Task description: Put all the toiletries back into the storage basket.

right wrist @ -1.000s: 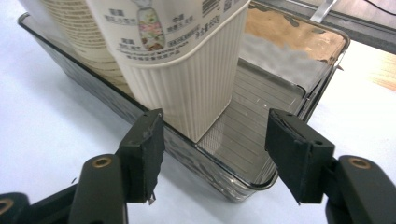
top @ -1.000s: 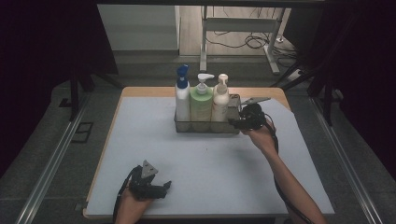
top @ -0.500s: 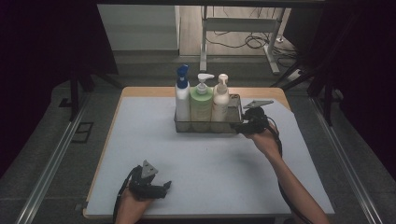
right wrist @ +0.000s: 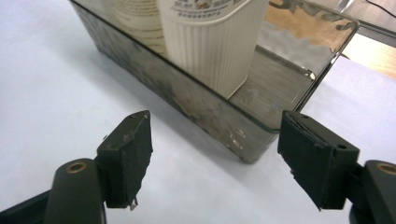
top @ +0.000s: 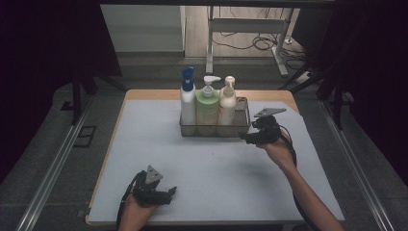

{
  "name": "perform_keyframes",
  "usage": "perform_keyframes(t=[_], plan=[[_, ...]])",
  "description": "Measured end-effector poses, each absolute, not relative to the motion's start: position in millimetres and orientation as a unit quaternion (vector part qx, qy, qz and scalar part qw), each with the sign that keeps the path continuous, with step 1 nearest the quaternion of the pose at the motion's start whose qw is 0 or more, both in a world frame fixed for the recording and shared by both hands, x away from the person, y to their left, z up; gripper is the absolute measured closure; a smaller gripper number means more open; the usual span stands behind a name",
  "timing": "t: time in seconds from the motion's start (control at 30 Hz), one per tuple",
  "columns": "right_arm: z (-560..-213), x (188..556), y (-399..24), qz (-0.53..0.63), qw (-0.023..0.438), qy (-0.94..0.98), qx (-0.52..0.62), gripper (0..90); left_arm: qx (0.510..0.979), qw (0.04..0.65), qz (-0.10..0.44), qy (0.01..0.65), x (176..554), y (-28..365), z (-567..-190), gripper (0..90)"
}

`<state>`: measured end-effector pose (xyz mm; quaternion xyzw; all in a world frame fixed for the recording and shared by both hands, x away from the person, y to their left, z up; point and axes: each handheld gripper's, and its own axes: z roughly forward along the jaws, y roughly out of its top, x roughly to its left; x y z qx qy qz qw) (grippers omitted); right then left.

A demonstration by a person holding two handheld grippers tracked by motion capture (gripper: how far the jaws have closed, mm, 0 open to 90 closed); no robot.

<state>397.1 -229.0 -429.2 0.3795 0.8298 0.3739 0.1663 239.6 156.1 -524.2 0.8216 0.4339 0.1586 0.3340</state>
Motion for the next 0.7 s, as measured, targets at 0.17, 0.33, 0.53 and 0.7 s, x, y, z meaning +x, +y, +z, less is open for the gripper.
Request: perform_keyframes(t=[0.17, 0.33, 0.53, 0.7], plan=[[-429.0, 388.9, -230.2, 0.370, 0.163, 0.835, 0.372, 23.6, 0.821, 0.334, 0.159, 0.434, 239.6, 156.0, -524.3, 10.7], [-428.6, 379.8, -231.3, 0.366, 0.166, 0.839, 0.366, 20.3, 0.821, 0.334, 0.159, 0.434, 239.6, 156.0, -524.2, 10.7], [-427.7, 369.6, -234.6, 0.364, 0.165, 0.843, 0.360, 14.3, 0.821, 0.334, 0.159, 0.434, 239.6, 156.0, -524.3, 10.7], [-427.9, 361.2, -239.1, 0.359, 0.164, 0.849, 0.350, 13.1, 0.821, 0.334, 0.159, 0.434, 239.6, 156.0, -524.3, 10.7]])
